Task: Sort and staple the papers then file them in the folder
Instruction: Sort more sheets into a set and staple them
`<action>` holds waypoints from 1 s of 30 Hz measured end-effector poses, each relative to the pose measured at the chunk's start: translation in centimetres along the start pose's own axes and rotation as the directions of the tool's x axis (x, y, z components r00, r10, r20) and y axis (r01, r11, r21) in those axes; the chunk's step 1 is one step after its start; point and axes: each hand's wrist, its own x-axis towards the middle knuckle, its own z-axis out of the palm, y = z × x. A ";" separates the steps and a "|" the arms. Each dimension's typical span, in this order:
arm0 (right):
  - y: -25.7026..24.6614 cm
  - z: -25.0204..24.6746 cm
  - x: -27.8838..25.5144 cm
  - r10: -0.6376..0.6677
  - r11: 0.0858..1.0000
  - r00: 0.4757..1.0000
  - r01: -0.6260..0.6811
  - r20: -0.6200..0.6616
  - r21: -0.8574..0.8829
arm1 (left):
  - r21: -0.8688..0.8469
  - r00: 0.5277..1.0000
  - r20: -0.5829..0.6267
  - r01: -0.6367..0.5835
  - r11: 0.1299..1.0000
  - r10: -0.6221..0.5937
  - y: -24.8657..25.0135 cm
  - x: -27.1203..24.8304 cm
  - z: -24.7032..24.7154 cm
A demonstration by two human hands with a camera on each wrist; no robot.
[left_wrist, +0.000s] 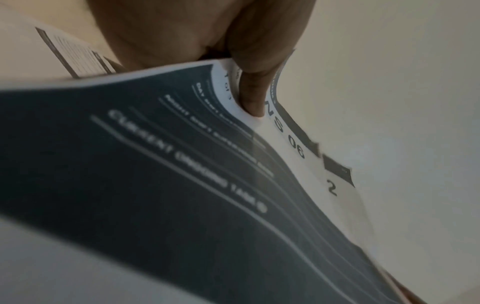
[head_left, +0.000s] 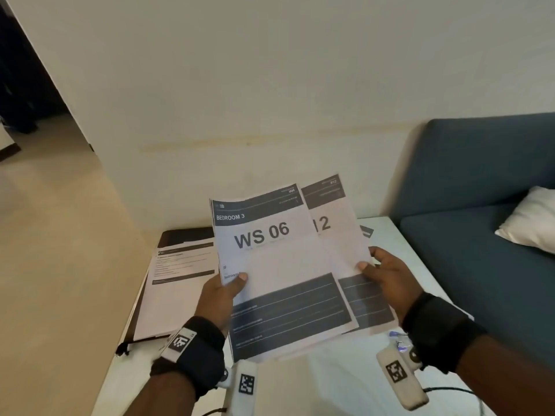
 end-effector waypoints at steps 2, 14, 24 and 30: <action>-0.2 1.0 -0.3 -0.002 1.000 0.999 0.001 0.052 0.019 | 0.035 0.998 0.046 0.038 0.999 -0.040 -0.3 0.3 0.6; 2.9 3.8 0.7 0.024 0.993 0.986 -0.005 0.165 -0.118 | 0.047 0.985 0.034 -0.170 0.984 0.169 -1.8 1.0 2.7; 5.7 2.1 0.9 0.037 0.995 0.985 -0.051 0.168 0.081 | 0.041 0.974 0.223 -0.042 0.998 0.032 -4.7 1.2 2.9; 6.2 2.5 1.4 -0.017 0.999 0.993 0.011 0.115 0.053 | 0.109 0.961 0.271 -0.080 0.991 0.048 -5.1 1.0 3.5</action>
